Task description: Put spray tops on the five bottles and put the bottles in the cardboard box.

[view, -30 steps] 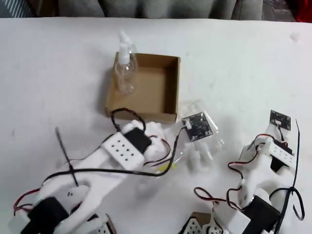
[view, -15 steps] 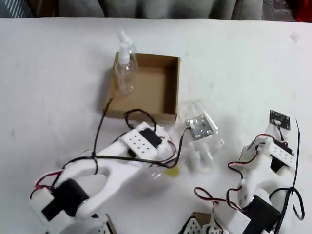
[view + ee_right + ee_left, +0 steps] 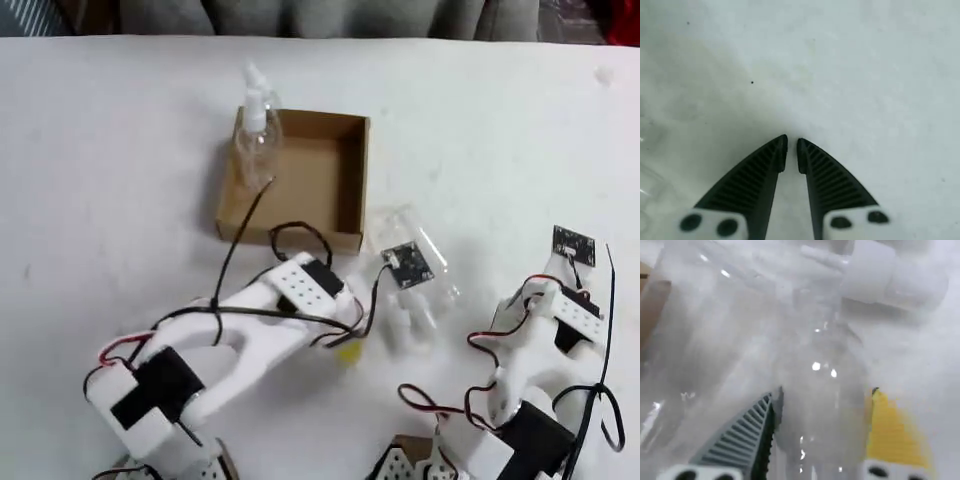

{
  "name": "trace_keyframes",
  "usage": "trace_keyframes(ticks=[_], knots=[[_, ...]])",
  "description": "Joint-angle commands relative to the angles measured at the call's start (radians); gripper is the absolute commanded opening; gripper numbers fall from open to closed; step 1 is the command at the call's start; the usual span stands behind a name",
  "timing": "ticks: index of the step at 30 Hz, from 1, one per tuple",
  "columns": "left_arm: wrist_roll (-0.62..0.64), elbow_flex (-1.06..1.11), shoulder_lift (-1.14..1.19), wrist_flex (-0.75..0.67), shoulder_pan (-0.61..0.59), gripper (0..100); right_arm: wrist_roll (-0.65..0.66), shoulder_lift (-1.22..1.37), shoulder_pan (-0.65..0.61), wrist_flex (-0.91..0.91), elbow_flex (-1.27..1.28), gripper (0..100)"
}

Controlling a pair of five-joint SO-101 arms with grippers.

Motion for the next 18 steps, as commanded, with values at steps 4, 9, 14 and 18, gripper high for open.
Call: trace_keyframes(ticks=[4, 9, 14, 18], knots=[[0.012, -0.055, 0.004, 0.074, 0.013, 1, 0.011, 0.002, -0.007, -0.015, -0.041, 1.8], [0.011, -0.063, 0.002, 0.169, 0.044, 2, 0.011, 0.002, -0.007, -0.015, -0.041, 1.8], [0.009, -0.055, 0.001, 0.239, 0.019, 2, 0.011, 0.002, -0.007, -0.015, -0.041, 1.8], [0.009, -0.058, -0.010, 0.305, -0.050, 2, 0.011, 0.002, -0.007, -0.015, -0.041, 1.8]])
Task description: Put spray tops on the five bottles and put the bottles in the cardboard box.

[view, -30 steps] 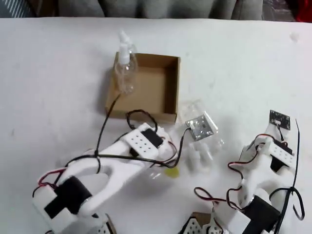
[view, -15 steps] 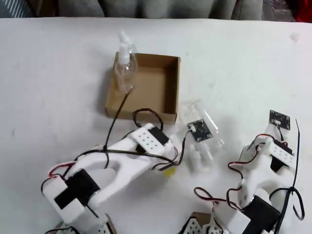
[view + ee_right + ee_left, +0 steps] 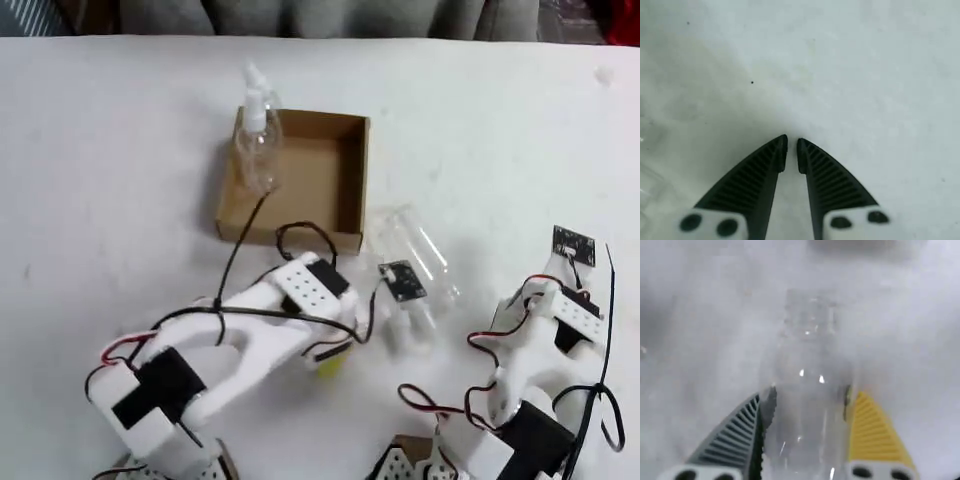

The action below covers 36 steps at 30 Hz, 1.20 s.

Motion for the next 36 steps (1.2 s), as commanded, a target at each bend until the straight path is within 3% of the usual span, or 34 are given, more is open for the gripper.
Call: trace_keyframes(ticks=[1, 10, 13, 19, 25, 29, 36], knots=[[0.005, -0.025, -0.038, 0.078, -0.088, 2, 0.009, 0.002, -0.008, -0.015, -0.041, 1.8], [0.005, 0.046, -0.394, 0.195, -0.275, 2, 0.009, 0.002, -0.010, -0.015, -0.041, 1.8], [-0.057, 0.103, -0.522, 0.233, -0.378, 2, 0.009, 0.002, -0.010, -0.015, -0.041, 1.8], [-0.155, 0.180, -0.717, 0.239, -0.743, 2, 0.011, 0.002, -0.012, -0.015, -0.041, 1.8], [-0.244, 0.193, -0.750, 0.123, -1.075, 2, 0.011, 0.002, -0.013, -0.015, -0.040, 1.8], [-0.270, 0.227, -0.750, 0.049, -1.155, 2, 0.011, 0.002, -0.013, -0.015, -0.040, 1.8], [-0.261, 0.310, -0.750, -0.060, -1.164, 2, 0.011, 0.002, -0.013, -0.015, -0.040, 1.8]])
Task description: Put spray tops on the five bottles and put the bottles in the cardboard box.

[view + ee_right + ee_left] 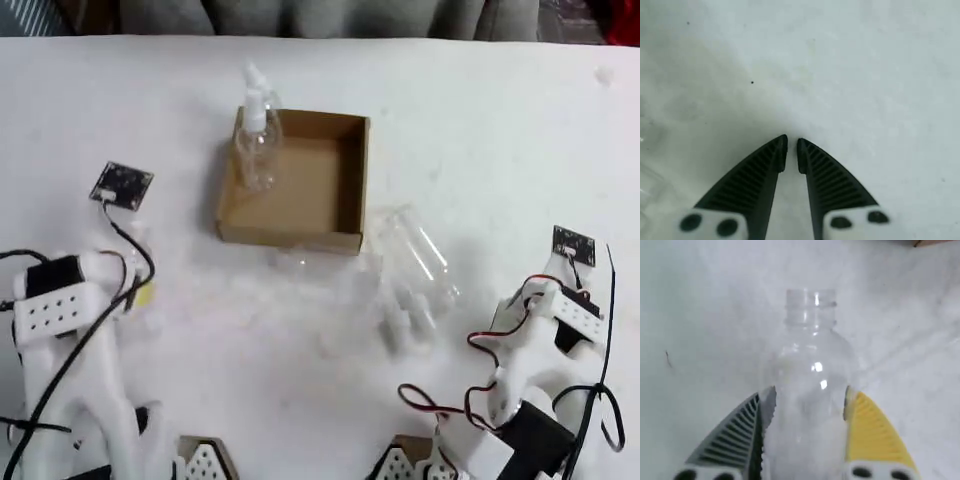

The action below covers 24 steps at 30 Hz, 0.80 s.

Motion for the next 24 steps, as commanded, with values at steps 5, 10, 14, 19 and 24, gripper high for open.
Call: trace_keyframes(ticks=[5, 10, 14, 19, 24], knots=[[-0.005, 0.011, 0.021, -0.167, -0.051, 2, 0.011, 0.002, -0.010, -0.013, -0.040, 1.8], [-0.008, -0.150, 0.254, -0.170, -0.105, 2, 0.011, 0.002, -0.010, -0.013, -0.040, 1.8], [-0.006, -0.250, 0.430, -0.169, -0.113, 2, 0.011, 0.002, -0.008, -0.013, -0.040, 1.8], [-0.005, -0.348, 0.595, -0.167, -0.107, 10, 0.021, 0.002, -0.008, -0.013, -0.040, 1.8], [-0.005, -0.422, 0.694, -0.167, -0.108, 25, 0.054, 0.002, -0.012, -0.015, -0.031, 1.7]])
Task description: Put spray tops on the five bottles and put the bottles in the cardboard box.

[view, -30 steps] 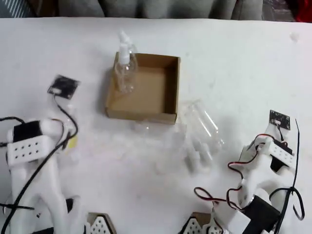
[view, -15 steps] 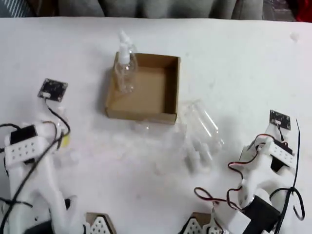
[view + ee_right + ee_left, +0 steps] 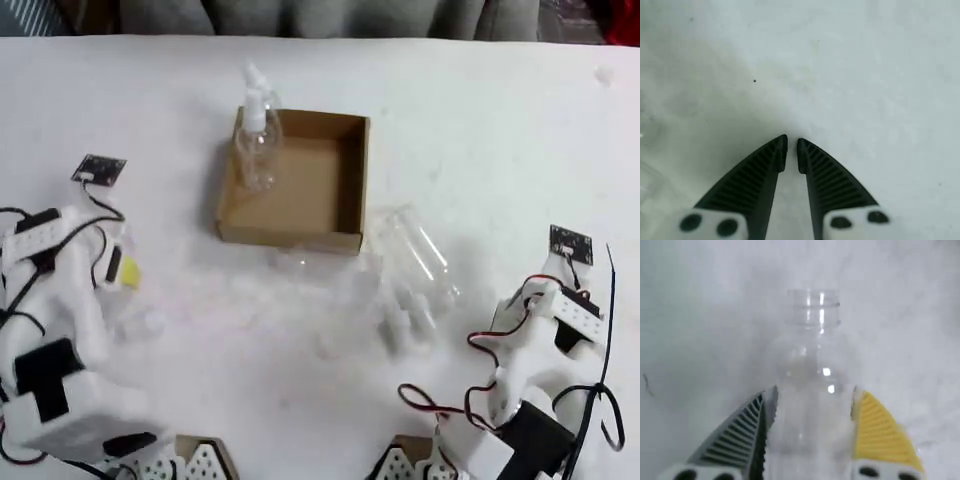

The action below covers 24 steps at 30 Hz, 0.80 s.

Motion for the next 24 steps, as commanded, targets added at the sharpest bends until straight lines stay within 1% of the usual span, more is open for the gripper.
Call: trace_keyframes(ticks=[1, 8, 13, 15, 17, 20, 24], knots=[[-0.005, -0.115, 0.045, -0.017, -0.004, 26, 0.020, 0.002, -0.012, -0.015, -0.031, 1.7], [-0.014, -0.164, 0.064, 0.000, 0.010, 27, 0.025, 0.002, -0.012, -0.015, -0.031, 1.7], [-0.014, -0.230, 0.068, 0.109, 0.041, 36, 0.025, 0.002, -0.012, -0.015, -0.031, 1.7], [-0.017, -0.261, 0.068, 0.137, 0.054, 37, 0.025, 0.002, -0.012, -0.015, -0.031, 1.7], [-0.041, -0.285, 0.070, 0.140, 0.068, 37, 0.025, 0.002, -0.012, -0.015, -0.031, 1.7], [-0.112, -0.295, 0.070, 0.140, 0.093, 37, 0.025, 0.002, -0.010, -0.015, -0.031, 1.7], [-0.138, -0.298, 0.071, 0.130, 0.093, 37, 0.025, 0.002, -0.010, -0.015, -0.031, 1.7]])
